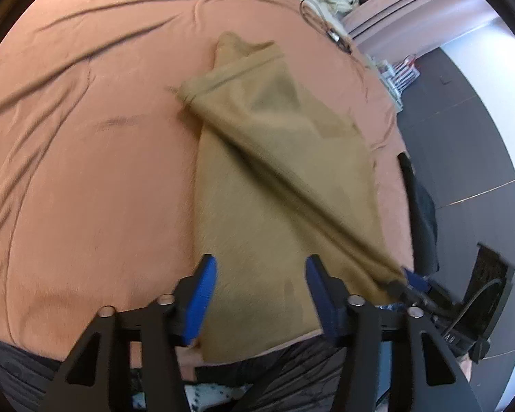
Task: Fold small clothes
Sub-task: 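Open the left gripper to lay the folded edge down, then grasp the new folded edge with the right gripper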
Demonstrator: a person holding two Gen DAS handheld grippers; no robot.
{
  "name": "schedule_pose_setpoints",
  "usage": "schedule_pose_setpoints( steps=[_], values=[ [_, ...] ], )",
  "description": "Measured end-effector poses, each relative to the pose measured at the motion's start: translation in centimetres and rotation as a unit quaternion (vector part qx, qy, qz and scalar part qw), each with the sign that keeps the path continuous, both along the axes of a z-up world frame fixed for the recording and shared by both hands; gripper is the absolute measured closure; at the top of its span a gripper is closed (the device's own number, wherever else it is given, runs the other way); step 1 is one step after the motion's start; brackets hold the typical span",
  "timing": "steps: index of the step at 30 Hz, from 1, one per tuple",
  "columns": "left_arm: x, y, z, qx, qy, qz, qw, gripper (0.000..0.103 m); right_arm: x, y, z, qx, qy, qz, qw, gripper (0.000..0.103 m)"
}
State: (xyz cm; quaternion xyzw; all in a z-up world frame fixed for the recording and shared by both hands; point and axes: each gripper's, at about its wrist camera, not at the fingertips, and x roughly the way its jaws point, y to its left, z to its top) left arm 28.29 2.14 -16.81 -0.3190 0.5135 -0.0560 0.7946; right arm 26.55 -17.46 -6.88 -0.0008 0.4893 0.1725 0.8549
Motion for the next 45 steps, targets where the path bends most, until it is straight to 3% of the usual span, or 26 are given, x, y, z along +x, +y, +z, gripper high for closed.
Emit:
schedule_pose_setpoints(
  steps=[8,10,12,15,20,24,26,30,45],
  values=[
    [-0.7,-0.3,-0.9,0.031,0.02,-0.011,0.9993,0.066,1.4,2.4,-0.5,-0.047,0.007,0.025,0.999,0.042],
    [-0.9,-0.4,-1.3,0.033,0.027,-0.011,0.999,0.069,1.5,2.7,-0.5,-0.058,-0.004,0.024,0.998,0.057],
    [-1.0,-0.4,-1.4,0.035,0.03,-0.011,0.9989,0.071,1.6,2.4,-0.6,-0.051,-0.007,0.019,0.999,0.08],
    [-1.2,-0.4,-1.1,0.04,0.031,-0.015,0.9986,0.071,1.4,1.6,-0.9,-0.037,-0.013,0.008,0.999,0.093],
    [-0.6,-0.8,0.1,0.044,0.025,-0.036,0.9981,0.071,0.2,-0.2,-1.3,-0.009,-0.014,-0.008,1.0,0.096],
    [0.7,-1.0,2.0,0.033,-0.004,-0.036,0.9988,0.07,0.0,-1.8,-1.8,0.026,-0.01,-0.028,0.999,0.096],
    [1.5,-1.1,2.4,0.016,-0.011,-0.036,0.9992,0.054,-0.1,-2.2,-2.1,0.038,-0.007,-0.03,0.999,0.096],
    [3.1,-1.5,3.0,0.008,-0.025,-0.032,0.9991,0.049,-0.3,-3.0,-2.5,0.056,-0.004,-0.032,0.998,0.096],
    [8.0,-1.5,-1.2,-0.031,0.011,0.016,0.9993,0.049,-0.2,-5.1,-2.8,0.09,0.002,-0.02,0.996,0.096]
  ],
)
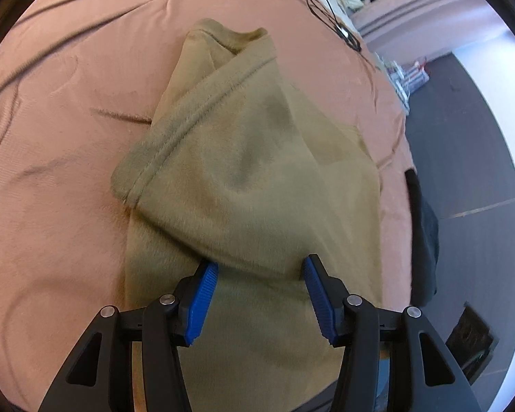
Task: Fold small clothes
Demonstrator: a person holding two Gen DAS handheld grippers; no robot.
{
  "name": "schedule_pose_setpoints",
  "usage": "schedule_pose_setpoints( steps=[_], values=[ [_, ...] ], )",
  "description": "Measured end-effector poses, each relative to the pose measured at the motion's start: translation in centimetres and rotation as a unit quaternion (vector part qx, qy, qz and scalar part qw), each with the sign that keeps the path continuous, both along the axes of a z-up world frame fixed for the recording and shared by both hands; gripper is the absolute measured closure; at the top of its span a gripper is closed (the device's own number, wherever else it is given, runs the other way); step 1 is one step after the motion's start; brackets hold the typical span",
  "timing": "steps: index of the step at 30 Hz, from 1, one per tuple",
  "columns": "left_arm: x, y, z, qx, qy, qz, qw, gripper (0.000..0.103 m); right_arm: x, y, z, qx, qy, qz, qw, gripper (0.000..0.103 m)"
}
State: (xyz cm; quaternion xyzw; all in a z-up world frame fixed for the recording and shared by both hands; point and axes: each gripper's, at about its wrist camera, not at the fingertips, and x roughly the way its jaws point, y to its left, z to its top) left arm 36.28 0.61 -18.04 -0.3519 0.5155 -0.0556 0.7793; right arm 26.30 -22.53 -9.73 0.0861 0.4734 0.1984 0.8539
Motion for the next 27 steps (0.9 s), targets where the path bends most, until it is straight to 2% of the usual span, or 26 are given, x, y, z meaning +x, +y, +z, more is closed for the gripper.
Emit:
schedule_pose_setpoints(
  steps=[3,4,5,6,7,8,16,22,27],
  values=[
    [0.4,0.7,-0.1,-0.008,-0.011,0.021,0.9997,0.049,0.0,-0.4,-0.3,0.008,0.003,0.003,1.0,0.096],
    [0.6,0.9,0.0,-0.011,-0.015,0.024,0.9995,0.054,-0.1,-0.6,-0.3,0.012,0.003,0.004,1.0,0.096],
    [0.8,0.9,0.2,-0.013,-0.017,0.024,0.9995,0.064,-0.1,-0.7,-0.4,0.016,0.004,0.006,1.0,0.096],
    [1.0,0.8,0.4,-0.017,-0.018,0.018,0.9995,0.07,-0.1,-0.9,-0.3,0.019,0.005,0.006,1.0,0.096],
    [1.2,0.8,0.7,-0.022,-0.02,0.013,0.9995,0.081,-0.1,-1.1,-0.3,0.024,0.005,0.006,1.0,0.096],
    [1.5,0.7,1.1,-0.029,-0.026,0.008,0.9992,0.086,-0.1,-1.2,-0.3,0.027,0.006,0.007,1.0,0.096],
    [4.5,-1.1,5.5,-0.023,-0.078,-0.025,0.9964,0.092,0.3,-1.9,-0.8,0.047,0.015,0.011,0.999,0.096],
    [7.8,-3.6,7.2,-0.009,-0.088,-0.053,0.9947,0.093,0.0,-2.6,-0.9,0.063,0.016,0.008,0.998,0.096],
    [10.3,-5.5,7.4,-0.002,-0.086,-0.072,0.9937,0.094,-0.2,-3.4,-1.2,0.078,0.018,0.008,0.997,0.096]
  ],
)
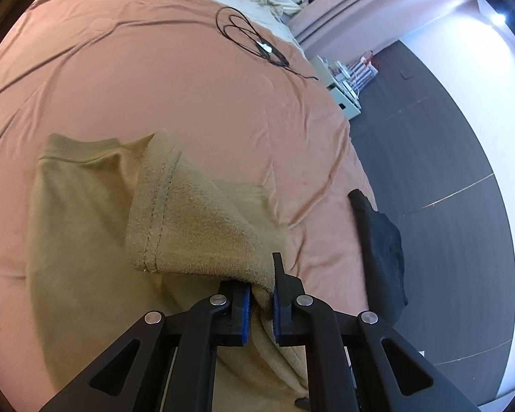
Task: Fold small clothes
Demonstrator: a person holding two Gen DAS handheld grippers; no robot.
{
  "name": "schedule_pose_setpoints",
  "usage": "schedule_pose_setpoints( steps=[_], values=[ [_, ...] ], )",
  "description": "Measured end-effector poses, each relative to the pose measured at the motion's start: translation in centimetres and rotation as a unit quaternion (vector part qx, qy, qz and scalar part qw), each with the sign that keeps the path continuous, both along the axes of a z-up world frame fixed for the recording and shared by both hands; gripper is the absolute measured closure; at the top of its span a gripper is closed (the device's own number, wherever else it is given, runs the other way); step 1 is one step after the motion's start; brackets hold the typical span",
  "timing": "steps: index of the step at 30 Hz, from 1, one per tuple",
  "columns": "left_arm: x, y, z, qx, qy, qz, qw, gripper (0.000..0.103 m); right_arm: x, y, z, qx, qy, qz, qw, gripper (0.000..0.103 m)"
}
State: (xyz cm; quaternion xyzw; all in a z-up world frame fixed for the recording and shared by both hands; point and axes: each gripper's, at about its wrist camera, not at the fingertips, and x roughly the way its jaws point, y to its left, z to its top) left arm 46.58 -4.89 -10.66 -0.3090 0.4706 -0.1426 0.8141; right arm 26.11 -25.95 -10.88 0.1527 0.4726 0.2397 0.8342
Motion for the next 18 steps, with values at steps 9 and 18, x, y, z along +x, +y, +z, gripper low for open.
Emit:
schedule_pose_setpoints(
  steps=[9,18],
  values=[
    [3.6,-2.5,-1.5,0.016,0.02,-0.027,0.9993,0.094,-0.2,-0.6,-0.6,0.016,0.006,-0.002,1.0,0.097],
    [6.7,-4.6,-4.6,0.031,0.057,-0.046,0.9968,0.094,0.2,-1.2,-1.6,0.032,0.018,-0.007,0.999,0.097]
  ],
)
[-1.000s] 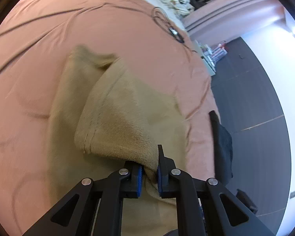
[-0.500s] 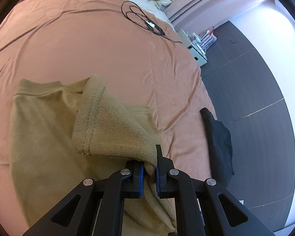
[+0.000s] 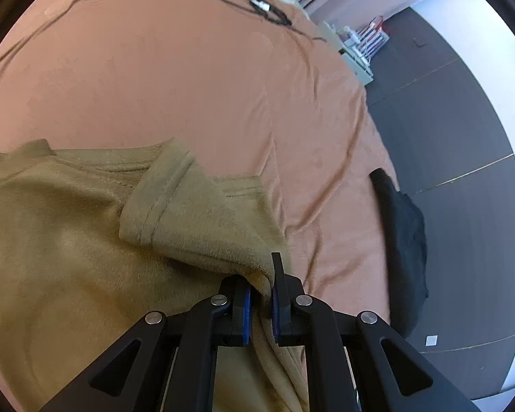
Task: Fold small clothes
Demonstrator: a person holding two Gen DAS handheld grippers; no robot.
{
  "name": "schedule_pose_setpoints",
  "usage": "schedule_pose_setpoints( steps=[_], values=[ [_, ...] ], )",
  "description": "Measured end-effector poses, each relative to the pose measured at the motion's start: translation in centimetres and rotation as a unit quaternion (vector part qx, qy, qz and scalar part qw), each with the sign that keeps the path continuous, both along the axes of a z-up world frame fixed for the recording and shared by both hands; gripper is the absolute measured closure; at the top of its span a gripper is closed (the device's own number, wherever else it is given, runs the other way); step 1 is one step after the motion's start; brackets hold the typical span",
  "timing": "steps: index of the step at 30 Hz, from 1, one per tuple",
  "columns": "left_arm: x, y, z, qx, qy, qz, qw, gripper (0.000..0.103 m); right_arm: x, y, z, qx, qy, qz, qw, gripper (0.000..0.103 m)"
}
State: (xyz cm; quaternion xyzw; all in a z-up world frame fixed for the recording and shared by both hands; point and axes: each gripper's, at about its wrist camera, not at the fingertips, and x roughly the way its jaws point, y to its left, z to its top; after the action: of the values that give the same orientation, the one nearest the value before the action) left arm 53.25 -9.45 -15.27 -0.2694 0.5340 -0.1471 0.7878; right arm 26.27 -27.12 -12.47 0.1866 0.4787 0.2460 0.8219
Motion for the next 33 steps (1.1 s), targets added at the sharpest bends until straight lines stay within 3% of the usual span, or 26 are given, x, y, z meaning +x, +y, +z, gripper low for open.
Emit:
schedule_pose_setpoints(
  steps=[3,6,8,10,22,33],
  values=[
    [0.5,-0.4,-0.7,0.008,0.008,-0.001,0.9999,0.093,0.1,0.0,-0.1,0.002,0.002,0.0,1.0,0.097],
    [0.6,-0.4,-1.1,-0.02,0.003,-0.005,0.9998,0.072,-0.1,-0.1,0.0,0.003,0.002,0.0,1.0,0.097],
    [0.5,-0.2,-1.0,-0.035,-0.004,-0.003,0.9994,0.053,-0.2,0.0,0.1,0.002,0.002,0.001,1.0,0.097],
    [0.3,-0.2,-0.6,-0.035,-0.013,-0.003,0.9993,0.045,-0.2,0.0,0.1,0.002,0.002,0.0,1.0,0.097],
    [-3.1,3.1,2.4,-0.034,-0.035,0.016,0.9987,0.039,-0.5,0.4,0.3,-0.011,-0.003,-0.011,1.0,0.098],
    [-8.3,7.7,2.7,0.012,-0.04,0.045,0.9981,0.038,-1.5,0.9,1.0,-0.027,-0.008,-0.022,0.999,0.098]
  ],
)
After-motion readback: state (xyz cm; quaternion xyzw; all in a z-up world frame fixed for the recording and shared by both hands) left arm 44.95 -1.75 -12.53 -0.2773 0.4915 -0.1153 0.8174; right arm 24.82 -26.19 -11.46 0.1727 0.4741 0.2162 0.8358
